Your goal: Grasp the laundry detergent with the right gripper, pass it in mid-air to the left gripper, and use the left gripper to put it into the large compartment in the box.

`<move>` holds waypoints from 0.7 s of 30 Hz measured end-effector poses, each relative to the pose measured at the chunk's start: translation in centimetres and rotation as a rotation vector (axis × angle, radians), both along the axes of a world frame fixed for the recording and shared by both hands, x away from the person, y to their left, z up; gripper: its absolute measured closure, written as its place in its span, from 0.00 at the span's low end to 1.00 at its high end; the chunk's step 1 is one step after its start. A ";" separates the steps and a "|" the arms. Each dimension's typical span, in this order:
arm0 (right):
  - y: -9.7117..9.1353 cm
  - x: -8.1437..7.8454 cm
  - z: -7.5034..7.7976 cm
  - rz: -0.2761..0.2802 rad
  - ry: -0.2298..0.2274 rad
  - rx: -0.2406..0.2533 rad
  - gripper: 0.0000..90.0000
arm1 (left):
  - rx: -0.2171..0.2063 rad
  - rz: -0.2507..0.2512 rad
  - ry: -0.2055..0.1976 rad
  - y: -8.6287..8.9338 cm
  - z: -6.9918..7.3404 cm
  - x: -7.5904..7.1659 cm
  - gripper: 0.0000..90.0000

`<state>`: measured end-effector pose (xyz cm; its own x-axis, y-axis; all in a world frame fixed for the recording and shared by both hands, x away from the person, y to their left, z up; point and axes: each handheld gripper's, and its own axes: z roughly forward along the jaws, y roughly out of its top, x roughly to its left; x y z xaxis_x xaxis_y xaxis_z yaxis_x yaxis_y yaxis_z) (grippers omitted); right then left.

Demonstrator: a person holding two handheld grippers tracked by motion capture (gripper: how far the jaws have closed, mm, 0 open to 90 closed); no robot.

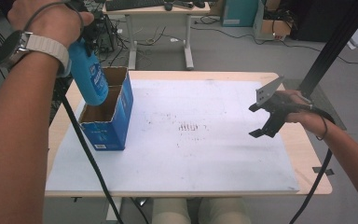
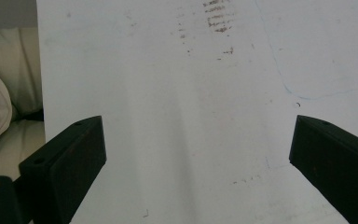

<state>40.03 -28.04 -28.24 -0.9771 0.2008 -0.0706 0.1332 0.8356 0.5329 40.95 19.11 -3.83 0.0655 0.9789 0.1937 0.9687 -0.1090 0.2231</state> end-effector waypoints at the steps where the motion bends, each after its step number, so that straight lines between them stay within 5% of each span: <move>1: 0.0 0.0 0.0 0.001 0.000 -0.003 0.04 | 0.000 0.002 0.000 0.0 -0.1 0.1 0.43; 21: -0.3 0.4 -0.4 0.004 -0.017 0.015 0.04 | -0.022 0.020 0.029 0.3 -3.7 1.9 0.43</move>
